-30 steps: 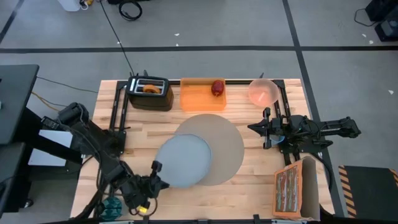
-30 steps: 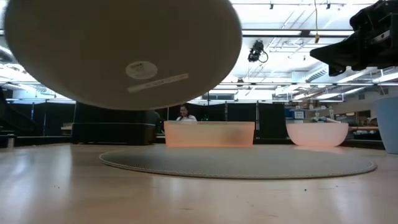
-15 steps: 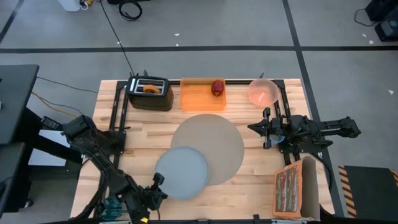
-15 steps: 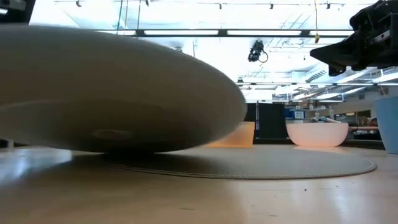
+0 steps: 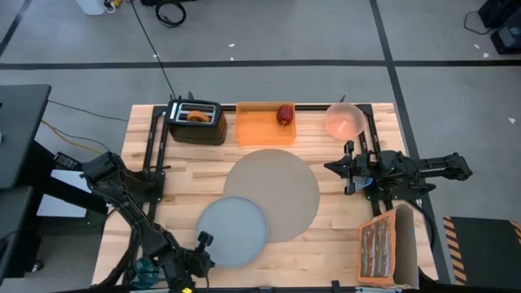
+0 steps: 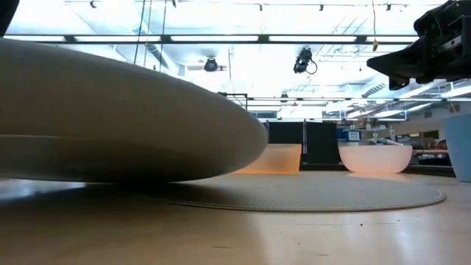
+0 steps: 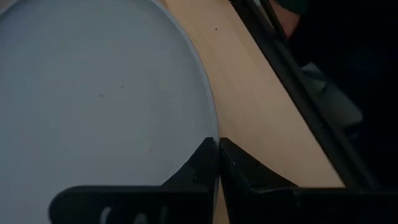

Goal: Arrange a breakfast setting
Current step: Put the gray plate to the bottom left of the brown table mat

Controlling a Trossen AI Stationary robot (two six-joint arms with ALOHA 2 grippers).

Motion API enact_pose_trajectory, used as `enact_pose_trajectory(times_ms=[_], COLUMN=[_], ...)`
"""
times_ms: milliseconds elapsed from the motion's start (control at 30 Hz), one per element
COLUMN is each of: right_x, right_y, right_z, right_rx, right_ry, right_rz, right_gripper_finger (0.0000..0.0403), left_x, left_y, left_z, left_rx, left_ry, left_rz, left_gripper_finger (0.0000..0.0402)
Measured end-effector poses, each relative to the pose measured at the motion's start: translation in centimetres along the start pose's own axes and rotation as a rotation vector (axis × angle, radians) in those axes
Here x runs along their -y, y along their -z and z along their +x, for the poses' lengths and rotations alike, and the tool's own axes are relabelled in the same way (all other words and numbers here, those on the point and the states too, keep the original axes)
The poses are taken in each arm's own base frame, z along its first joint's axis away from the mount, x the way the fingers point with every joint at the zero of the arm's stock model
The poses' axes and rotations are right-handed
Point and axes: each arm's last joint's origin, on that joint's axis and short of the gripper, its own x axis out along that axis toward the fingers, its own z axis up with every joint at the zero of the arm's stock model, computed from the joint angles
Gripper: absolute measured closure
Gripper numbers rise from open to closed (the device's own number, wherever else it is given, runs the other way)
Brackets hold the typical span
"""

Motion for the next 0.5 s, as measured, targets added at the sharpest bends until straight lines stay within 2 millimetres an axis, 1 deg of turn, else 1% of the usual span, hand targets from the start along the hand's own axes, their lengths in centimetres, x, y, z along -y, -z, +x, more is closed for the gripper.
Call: enact_pose_trajectory(times_ms=[267,367,500], right_x=[0.0,0.0,0.0], right_y=[0.0,0.0,0.0], right_z=[0.0,0.0,0.0], right_rx=[0.0,0.0,0.0], right_ry=[0.0,0.0,0.0], right_rz=[0.0,0.0,0.0], right_gripper_finger=[0.0393,0.0393,0.0393], left_x=[-0.2,-0.4,-0.2], left_y=[-0.2,-0.4,0.1], left_z=[0.1,0.2,1.1], left_rx=[0.015,0.025,0.001], left_ry=[-0.004,-0.007,-0.021], left_rz=[-0.043,-0.09,-0.108], left_gripper_finger=[0.0382,0.0382,0.038])
